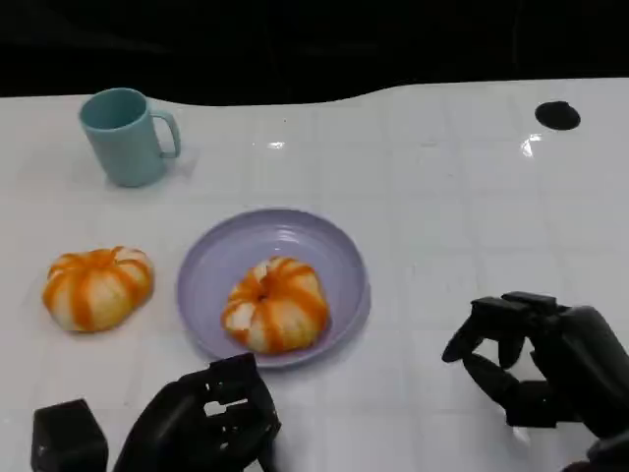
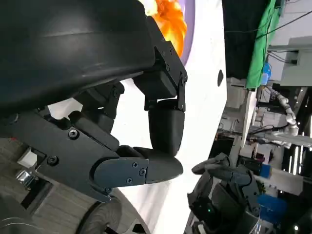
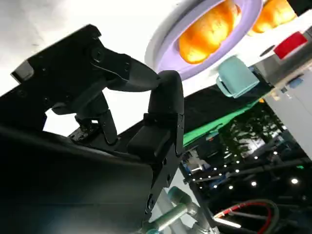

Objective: Grasp the bread from the table and place it into the plate.

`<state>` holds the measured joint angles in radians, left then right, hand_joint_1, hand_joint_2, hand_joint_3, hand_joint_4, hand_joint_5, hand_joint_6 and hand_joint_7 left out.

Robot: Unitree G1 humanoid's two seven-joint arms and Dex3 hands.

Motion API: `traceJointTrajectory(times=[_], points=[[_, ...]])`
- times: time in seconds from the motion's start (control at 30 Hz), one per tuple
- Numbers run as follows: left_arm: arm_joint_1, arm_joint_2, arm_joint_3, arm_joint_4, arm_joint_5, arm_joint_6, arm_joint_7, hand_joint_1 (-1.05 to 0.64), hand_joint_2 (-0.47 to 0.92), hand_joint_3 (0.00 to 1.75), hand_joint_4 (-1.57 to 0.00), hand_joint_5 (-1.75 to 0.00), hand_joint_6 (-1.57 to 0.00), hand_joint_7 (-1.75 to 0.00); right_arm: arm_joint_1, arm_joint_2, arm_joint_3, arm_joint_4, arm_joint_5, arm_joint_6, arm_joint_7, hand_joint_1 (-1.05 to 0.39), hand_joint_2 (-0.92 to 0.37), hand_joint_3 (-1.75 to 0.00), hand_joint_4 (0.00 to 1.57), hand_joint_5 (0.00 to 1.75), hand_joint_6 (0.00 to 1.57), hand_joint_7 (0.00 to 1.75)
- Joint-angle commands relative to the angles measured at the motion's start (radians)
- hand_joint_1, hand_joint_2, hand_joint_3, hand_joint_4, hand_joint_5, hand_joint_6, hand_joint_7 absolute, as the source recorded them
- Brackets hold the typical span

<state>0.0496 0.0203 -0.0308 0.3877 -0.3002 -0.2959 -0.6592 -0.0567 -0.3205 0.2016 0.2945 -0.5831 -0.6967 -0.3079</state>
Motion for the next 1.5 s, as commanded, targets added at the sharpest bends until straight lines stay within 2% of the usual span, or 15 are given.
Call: traceJointTrajectory(times=[0.03,0.23,0.53,0.9,1.5], points=[[0.001,0.014,0.01,-0.005,0.002,0.002,0.004,-0.57,0.66,0.68,-0.77,-1.75,-0.75,-1.42,0.067,-0.022,-0.021,-0.085,0.019,0.049,0.047,-0.25,-0.43,-1.18,0.82,1.75,0.77,1.39],[0.001,0.016,0.012,-0.004,-0.001,-0.001,-0.001,-0.55,0.65,0.69,-0.77,-1.75,-0.75,-1.42,0.099,-0.005,-0.019,-0.092,0.018,0.059,0.035,-0.23,-0.43,-1.17,0.84,1.75,0.79,1.41],[0.001,0.018,0.01,-0.006,-0.006,0.001,-0.01,-0.55,0.65,0.68,-0.77,-1.75,-0.75,-1.42,0.059,0.007,-0.014,0.041,-0.026,-0.03,-0.098,-0.25,-0.4,-1.25,0.86,1.75,0.76,1.48],[-0.005,0.022,0.019,0.008,-0.008,-0.001,-0.01,-0.57,0.66,0.67,-0.78,-1.75,-0.77,-1.4,0.016,0.004,0.004,0.133,-0.062,-0.072,-0.171,-0.26,-0.42,-1.22,0.85,1.75,0.75,1.5],[-0.003,0.023,0.022,0.008,-0.002,-0.004,-0.01,-0.58,0.66,0.66,-0.79,-1.75,-0.78,-1.4,0.017,0.001,0.012,0.155,-0.067,-0.095,-0.183,-0.25,-0.4,-1.24,0.86,1.75,0.78,1.43]])
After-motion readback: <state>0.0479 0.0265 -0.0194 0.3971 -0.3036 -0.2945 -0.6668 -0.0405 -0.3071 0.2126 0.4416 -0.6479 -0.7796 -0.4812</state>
